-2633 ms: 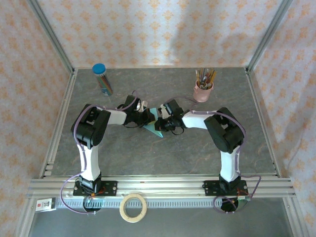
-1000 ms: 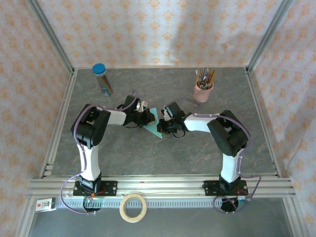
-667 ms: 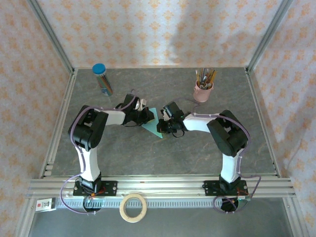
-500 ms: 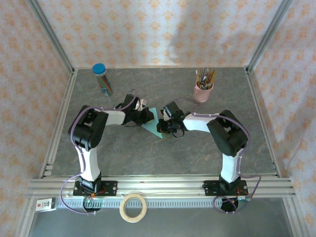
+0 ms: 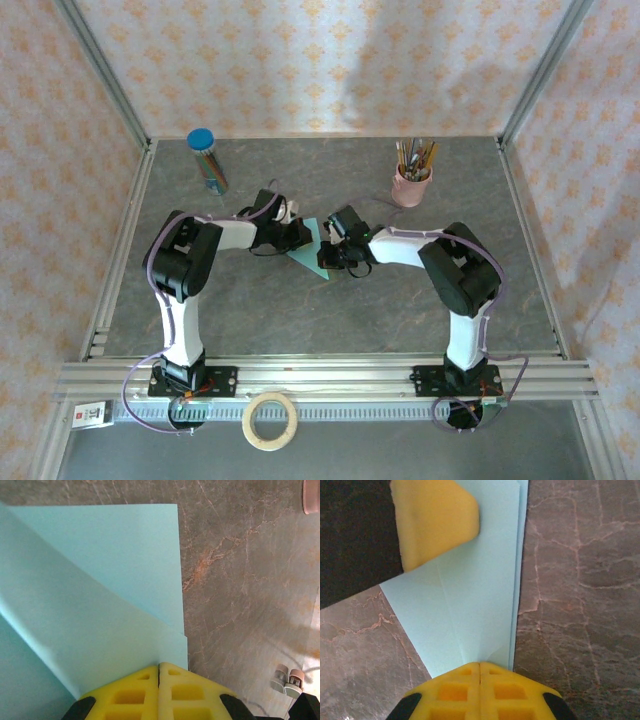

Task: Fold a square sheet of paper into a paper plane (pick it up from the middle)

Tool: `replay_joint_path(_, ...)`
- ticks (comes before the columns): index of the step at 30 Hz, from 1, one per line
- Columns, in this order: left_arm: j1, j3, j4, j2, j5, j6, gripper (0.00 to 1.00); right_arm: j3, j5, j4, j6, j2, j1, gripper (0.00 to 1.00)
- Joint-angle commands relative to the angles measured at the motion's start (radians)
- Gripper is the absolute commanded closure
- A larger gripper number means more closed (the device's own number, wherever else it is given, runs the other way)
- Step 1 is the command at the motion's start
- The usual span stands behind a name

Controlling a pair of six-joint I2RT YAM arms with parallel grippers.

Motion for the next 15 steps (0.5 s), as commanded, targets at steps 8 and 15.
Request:
replay_joint_path(8, 0.113, 0.073, 0.020, 0.061, -0.095, 0.091, 0.92, -0.090, 0.158, -0.198, -0.035, 0.076, -0.006, 0.96)
replay_joint_path(15, 0.141, 0.129, 0.012, 0.082, -0.121, 0.119, 0.92, -0.107, 0.143, -0.174, -0.032, 0.070, -0.008, 0.96)
